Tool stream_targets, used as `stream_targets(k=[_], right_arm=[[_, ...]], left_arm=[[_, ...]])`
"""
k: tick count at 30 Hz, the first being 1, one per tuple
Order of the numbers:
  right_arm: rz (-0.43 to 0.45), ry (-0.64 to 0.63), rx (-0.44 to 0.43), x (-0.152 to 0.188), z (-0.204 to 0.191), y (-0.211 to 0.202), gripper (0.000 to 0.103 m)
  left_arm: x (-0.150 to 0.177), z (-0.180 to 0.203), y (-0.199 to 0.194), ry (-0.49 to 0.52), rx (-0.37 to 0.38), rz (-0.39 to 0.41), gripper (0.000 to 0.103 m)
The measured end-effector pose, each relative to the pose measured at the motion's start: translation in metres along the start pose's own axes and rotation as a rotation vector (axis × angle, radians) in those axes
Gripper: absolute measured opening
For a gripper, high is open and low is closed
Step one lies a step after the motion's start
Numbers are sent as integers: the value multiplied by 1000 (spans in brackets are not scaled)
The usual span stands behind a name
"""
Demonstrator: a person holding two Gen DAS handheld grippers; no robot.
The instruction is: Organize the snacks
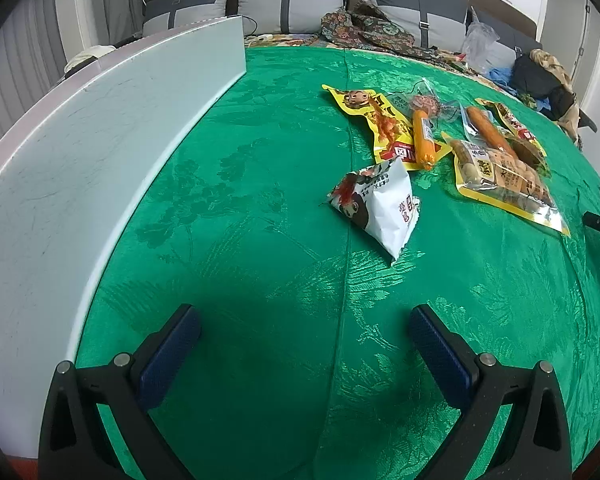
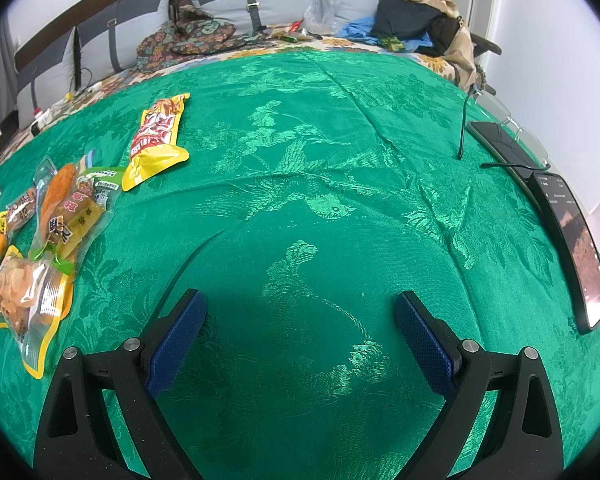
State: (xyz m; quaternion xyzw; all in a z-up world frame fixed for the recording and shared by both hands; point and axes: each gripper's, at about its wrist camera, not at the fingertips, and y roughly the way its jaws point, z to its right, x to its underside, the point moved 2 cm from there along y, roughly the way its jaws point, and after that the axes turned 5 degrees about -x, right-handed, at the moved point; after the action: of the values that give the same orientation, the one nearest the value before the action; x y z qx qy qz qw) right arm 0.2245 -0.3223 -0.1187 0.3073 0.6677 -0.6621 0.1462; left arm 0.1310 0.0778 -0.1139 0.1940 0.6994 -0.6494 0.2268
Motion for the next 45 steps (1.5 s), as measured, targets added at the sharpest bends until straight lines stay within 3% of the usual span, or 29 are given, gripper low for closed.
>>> stream_targets(k=[29, 31, 35, 45], right_arm=[[-2, 4, 1, 3, 1, -2, 97], [-25, 12, 8, 8, 2, -10, 96], [46, 26, -51, 26, -3, -38, 96], [0, -38, -28, 40, -18, -25, 97]], left_arm=[[-2, 5, 2, 55, 25, -2, 103], [-2, 5, 2, 55, 24, -1, 103], [-3, 5, 3, 54, 23, -1, 103], [-4, 5, 3, 51, 22, 1, 103]])
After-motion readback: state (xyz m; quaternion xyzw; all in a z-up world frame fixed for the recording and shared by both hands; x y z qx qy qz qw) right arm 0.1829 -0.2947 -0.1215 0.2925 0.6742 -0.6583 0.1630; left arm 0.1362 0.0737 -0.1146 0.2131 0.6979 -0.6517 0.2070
